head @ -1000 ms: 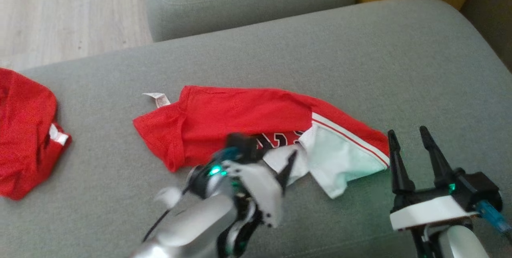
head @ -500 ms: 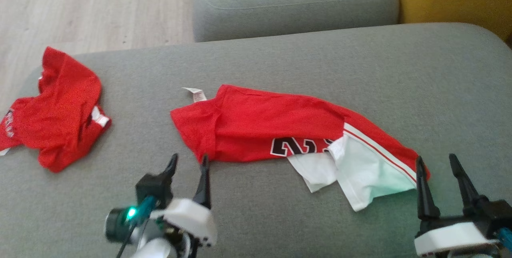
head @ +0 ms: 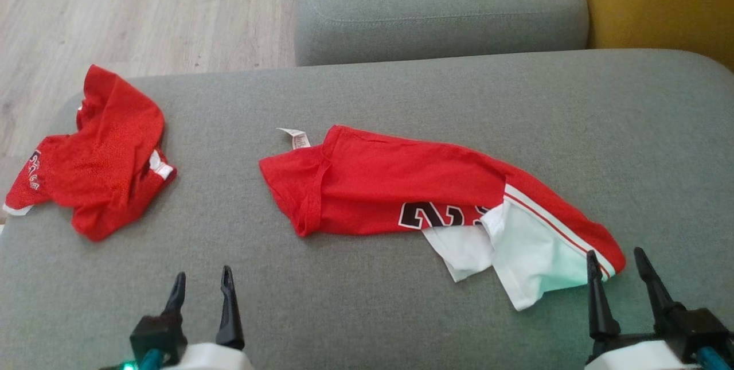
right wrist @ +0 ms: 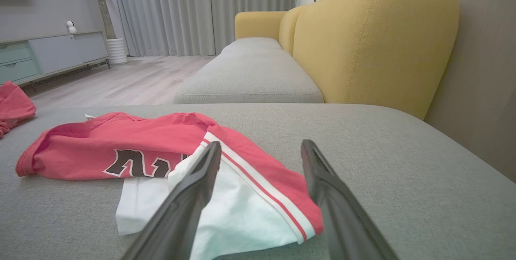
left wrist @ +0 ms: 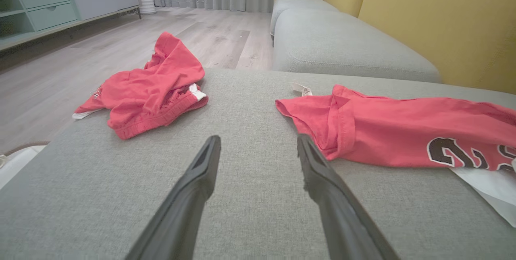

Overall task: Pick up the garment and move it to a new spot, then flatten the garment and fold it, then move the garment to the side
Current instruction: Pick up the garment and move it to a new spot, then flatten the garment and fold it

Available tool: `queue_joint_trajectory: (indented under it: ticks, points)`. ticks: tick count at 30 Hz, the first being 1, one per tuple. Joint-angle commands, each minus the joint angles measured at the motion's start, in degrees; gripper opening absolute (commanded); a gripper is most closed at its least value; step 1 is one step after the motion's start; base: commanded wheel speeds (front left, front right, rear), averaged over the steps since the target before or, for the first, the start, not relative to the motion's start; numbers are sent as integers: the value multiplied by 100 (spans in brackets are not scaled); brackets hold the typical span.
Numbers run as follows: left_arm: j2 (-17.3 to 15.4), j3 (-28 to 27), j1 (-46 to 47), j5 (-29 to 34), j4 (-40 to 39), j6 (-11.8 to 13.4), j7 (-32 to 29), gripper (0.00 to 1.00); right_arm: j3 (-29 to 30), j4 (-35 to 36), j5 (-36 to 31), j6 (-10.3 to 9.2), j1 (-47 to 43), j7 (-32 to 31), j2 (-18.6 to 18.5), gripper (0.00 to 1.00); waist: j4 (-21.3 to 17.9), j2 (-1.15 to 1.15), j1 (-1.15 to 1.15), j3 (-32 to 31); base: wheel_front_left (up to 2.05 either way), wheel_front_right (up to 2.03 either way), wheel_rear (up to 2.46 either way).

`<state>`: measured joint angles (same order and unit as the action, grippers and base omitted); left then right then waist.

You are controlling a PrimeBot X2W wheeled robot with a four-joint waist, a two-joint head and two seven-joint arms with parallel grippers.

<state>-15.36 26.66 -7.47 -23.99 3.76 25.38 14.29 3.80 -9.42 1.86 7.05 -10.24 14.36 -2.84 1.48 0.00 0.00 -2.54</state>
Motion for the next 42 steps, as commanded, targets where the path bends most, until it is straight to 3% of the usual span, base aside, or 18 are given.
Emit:
queue_joint_trajectory:
  ticks: [1,8,25,42]
  points:
    - [95,-414,128,174,-143,-154,70,100,-176,149,-48,44,107,63,-51,100,11,0,0,3,0,0,0]
    - [485,-874,12,557,-28,-604,71,100,-219,130,-77,44,147,63,-32,100,29,0,0,9,0,0,0]
    - [981,-1508,-44,1089,131,-1199,71,100,-579,-49,-160,44,389,39,-32,100,-33,0,0,81,0,0,0]
    - [1196,-1667,104,1299,222,-1480,71,100,-1095,-1051,-476,44,1121,-1544,-59,100,234,0,0,342,0,0,0]
